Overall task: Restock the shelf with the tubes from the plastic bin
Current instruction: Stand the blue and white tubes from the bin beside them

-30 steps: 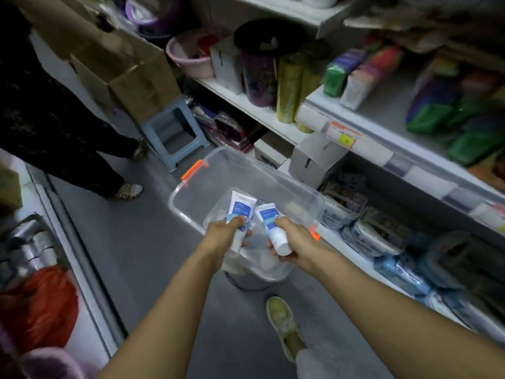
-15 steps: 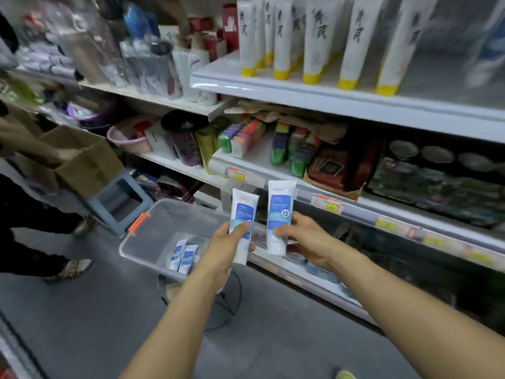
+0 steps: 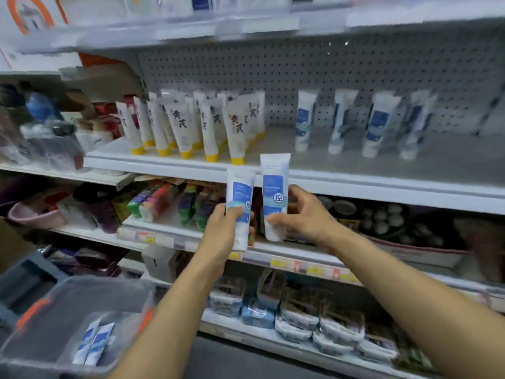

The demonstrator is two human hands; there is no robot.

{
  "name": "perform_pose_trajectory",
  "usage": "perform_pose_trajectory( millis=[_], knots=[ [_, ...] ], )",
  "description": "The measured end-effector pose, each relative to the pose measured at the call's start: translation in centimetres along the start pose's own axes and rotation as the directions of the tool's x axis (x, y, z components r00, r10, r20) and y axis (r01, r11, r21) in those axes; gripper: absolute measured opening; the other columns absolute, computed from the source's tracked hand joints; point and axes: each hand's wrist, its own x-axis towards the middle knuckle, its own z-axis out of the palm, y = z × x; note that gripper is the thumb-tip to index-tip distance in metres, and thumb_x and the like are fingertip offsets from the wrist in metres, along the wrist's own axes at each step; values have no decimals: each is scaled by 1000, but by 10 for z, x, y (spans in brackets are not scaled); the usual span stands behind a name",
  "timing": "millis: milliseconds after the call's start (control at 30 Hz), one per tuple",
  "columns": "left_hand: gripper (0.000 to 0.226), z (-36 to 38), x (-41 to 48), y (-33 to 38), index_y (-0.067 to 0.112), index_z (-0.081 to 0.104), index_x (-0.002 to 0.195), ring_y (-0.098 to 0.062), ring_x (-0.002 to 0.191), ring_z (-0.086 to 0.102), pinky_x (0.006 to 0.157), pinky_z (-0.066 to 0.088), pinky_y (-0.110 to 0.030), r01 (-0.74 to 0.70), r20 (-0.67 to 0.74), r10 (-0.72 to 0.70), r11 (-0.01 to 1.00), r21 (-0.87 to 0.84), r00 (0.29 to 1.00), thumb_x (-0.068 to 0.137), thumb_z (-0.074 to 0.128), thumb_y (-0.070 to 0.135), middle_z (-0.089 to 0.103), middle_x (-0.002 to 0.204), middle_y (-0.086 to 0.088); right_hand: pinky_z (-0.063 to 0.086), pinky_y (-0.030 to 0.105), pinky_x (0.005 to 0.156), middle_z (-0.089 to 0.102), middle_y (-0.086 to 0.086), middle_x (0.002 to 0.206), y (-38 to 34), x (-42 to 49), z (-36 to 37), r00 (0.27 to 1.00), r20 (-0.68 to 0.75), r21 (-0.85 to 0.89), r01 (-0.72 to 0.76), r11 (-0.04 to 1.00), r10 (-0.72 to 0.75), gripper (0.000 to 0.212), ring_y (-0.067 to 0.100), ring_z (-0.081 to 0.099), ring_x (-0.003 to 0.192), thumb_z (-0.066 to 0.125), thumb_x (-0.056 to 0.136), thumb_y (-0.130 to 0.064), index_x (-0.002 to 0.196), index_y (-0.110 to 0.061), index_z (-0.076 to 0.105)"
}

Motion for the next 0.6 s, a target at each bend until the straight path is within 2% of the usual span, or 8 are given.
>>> perform_pose_trajectory(
  millis=[167, 300, 433, 600],
  knots=[
    [14, 73, 9, 28, 15, 58, 105, -22, 77, 66, 73, 53, -40, -112, 68, 110, 994, 14, 992, 95, 53, 24, 70, 98, -10, 55, 42, 84, 67, -3, 115, -17, 7, -87, 992, -98, -88, 70, 994, -78, 55, 18, 66, 102, 77, 78, -10, 125, -23, 52],
    [18, 108, 23, 35, 15, 57, 107, -27, 89, 68, 84, 54, -49, -133, 46, 132, 991, 11, 990, 93, 59, 25, 70, 102, -12, 47, 23, 67, 66, 0, 109, -25, 26, -133, 973, -182, -124, 118, 985, -139, 50, 11, 64, 85, 74, 80, -5, 120, -22, 48],
    [30, 123, 36, 32, 14, 56, 114, -29, 97, 68, 91, 52, -54, -115, 5, 115, 993, -17, 993, 89, 66, 26, 68, 106, -10, 49, 29, 76, 63, -6, 105, -30, 55, -151, 964, -215, -180, 120, 976, -159, 57, 13, 63, 91, 76, 78, -6, 126, -19, 47],
    [28, 124, 56, 37, 18, 54, 114, -30, 98, 67, 92, 51, -56, -133, -2, 133, 991, -19, 991, 89, 66, 23, 68, 107, -9, 52, 36, 92, 65, 5, 114, -30, 104, -144, 961, -201, -271, 131, 954, -189, 56, 20, 64, 101, 77, 75, -7, 123, -13, 48]
  ],
)
